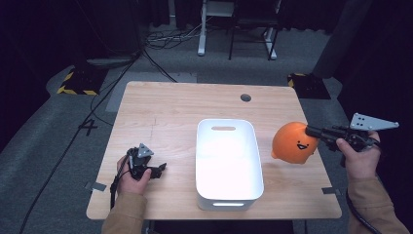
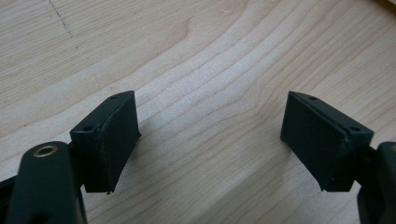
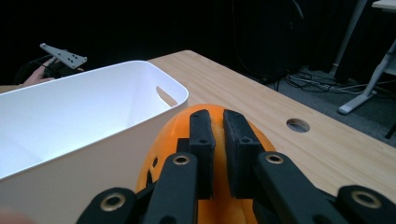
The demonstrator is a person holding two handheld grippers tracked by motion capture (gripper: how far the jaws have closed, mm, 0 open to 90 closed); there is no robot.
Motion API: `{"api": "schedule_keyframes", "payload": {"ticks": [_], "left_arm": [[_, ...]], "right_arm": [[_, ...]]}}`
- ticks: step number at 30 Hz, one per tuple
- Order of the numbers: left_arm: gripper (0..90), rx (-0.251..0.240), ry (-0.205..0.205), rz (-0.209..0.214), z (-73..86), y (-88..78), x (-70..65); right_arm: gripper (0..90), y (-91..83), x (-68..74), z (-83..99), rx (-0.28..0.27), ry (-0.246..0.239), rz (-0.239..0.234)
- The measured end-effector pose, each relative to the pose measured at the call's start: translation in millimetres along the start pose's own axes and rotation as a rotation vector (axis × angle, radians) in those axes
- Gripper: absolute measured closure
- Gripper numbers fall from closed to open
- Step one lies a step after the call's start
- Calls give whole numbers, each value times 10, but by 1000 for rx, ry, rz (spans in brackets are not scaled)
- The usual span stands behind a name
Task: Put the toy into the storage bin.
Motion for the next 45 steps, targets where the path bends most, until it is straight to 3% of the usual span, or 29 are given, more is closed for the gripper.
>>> {"api": "schedule_keyframes", "payload": {"ticks": [12, 26, 38, 45], "left_arm": [[196, -1, 1, 0, -1, 0, 0], [196, -1, 0, -1, 0, 0, 0], [196, -1, 0, -1, 0, 0, 0], [196, -1, 0, -1, 0, 0, 1]], "right_arm": [[832, 54, 19, -319, -23, -53, -35], [832, 257, 107, -728, -46, -113, -87], [832, 525, 308, -986, -68, -138, -145], [832, 780, 481, -1097, -64, -166, -181]]}}
Point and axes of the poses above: each handheld gripper's, and its own axes: y roughly forward along the jaws, z roughly out of its underside, x roughly to its left, the point moved 10 cm from there along y, roughly forward along the jaws, and after that the axes turned 4 degrees about -x, right-handed, at the moved point
